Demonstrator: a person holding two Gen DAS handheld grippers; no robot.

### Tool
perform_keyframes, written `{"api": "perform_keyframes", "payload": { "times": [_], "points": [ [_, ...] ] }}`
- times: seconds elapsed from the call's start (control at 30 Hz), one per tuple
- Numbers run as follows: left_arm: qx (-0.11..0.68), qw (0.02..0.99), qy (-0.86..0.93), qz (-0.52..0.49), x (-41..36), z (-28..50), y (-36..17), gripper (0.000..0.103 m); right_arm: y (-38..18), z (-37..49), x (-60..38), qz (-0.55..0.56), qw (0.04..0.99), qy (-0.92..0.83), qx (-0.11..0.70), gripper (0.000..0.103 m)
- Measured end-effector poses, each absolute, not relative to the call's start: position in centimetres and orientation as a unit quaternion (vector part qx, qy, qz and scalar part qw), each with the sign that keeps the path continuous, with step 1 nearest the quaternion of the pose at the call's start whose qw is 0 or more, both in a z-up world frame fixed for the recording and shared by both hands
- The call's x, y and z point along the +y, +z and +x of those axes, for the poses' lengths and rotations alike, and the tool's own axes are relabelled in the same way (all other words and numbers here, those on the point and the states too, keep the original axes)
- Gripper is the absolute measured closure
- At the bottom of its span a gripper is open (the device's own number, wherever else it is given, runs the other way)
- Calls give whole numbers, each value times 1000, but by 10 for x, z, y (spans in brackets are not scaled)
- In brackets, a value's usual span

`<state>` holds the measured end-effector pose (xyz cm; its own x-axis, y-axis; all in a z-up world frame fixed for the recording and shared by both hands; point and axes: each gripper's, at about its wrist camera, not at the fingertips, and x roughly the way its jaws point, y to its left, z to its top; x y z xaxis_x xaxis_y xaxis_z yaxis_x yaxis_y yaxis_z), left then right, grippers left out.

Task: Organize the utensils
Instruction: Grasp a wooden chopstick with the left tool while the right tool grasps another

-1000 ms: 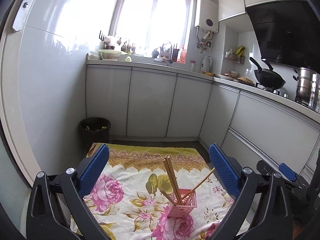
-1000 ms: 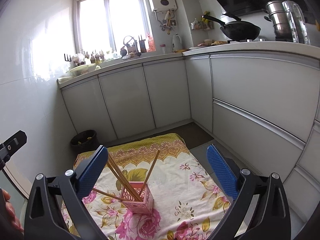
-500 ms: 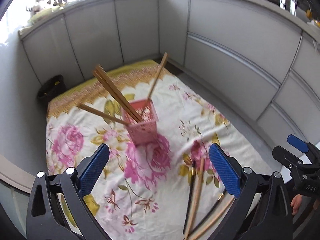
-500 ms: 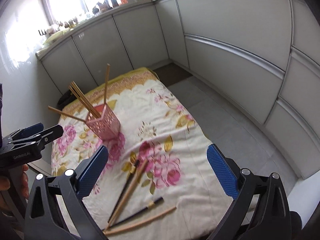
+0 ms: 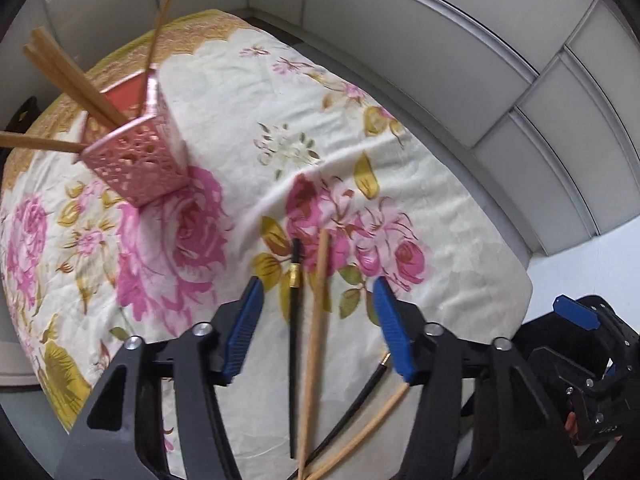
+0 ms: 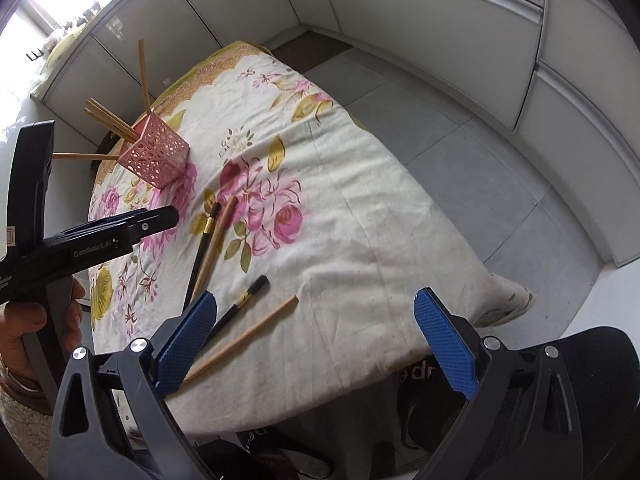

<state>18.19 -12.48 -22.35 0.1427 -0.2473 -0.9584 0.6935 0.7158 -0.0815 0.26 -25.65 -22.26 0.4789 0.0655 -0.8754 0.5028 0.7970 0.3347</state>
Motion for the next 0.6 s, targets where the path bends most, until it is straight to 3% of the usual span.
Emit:
{"api": "perform_keyframes", "payload": {
  "times": [0.07,0.13,0.6],
  "points": [
    [577,716,-329,215,-140,180,-236,65,-228,0,-256,297,802,-130,502,7],
    [585,704,-335,225,-152,183,-246,67,-233,0,-256,307,792,-125,513,7],
    [614,677,-314,258,-176,215,-294,69,-262,12,-251,377,731,-102,560,7]
  ]
}}
